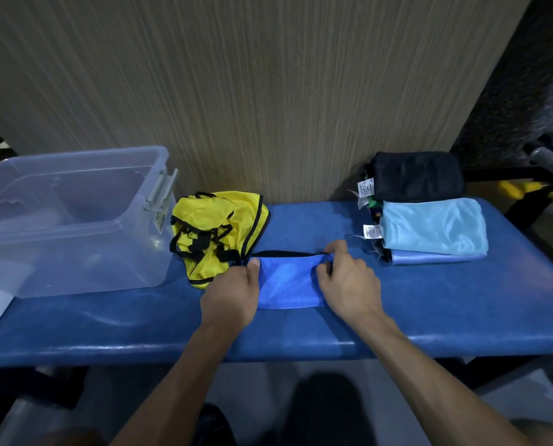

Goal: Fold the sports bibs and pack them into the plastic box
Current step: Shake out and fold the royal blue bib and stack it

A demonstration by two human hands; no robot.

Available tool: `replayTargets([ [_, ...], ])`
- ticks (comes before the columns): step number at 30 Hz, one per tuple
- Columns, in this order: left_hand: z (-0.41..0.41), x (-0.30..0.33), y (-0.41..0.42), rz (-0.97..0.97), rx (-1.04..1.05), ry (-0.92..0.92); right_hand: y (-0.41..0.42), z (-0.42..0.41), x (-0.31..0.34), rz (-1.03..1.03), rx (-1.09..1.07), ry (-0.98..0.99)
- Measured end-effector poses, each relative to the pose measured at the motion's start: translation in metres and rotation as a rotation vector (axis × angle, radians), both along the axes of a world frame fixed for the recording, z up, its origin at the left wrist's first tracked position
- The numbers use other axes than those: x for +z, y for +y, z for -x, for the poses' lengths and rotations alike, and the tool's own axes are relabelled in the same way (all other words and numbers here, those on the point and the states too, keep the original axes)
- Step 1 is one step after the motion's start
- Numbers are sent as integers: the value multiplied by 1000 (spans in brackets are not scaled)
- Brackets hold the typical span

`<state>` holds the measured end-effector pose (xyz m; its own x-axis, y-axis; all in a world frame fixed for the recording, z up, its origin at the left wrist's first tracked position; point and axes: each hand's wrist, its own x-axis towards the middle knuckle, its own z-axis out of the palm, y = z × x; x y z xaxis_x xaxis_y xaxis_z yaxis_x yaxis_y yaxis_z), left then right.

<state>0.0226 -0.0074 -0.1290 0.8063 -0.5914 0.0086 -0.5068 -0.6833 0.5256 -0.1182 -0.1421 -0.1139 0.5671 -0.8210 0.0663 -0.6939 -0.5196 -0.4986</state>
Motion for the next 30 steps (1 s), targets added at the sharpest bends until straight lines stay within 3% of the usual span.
replayTargets([
  [3, 2, 1, 2, -18, -51, -181, 3, 1, -1, 89, 25, 58],
  [8, -2, 16, 2, -220, -196, -574, 1, 0, -8, 269, 85, 42],
  [16, -14, 39, -10, -531, -508, -775, -14, -3, -22, 368, 124, 61],
  [18, -20, 39, -12, -482, -519, -761, -15, -4, -24, 366, 115, 31],
  [20, -28, 33, -15, -395, -446, -614, -15, -5, -25, 370, 93, 9],
  [24, -27, 22, -24, -434, -325, -411, -17, -12, -22, 298, 66, 52],
  [27, -26, 18, -29, -330, -325, -618, -20, -17, -17, 211, 52, 57],
  [30, -30, 12, -32, -93, -521, -729, -20, -21, -15, 157, 37, 61],
])
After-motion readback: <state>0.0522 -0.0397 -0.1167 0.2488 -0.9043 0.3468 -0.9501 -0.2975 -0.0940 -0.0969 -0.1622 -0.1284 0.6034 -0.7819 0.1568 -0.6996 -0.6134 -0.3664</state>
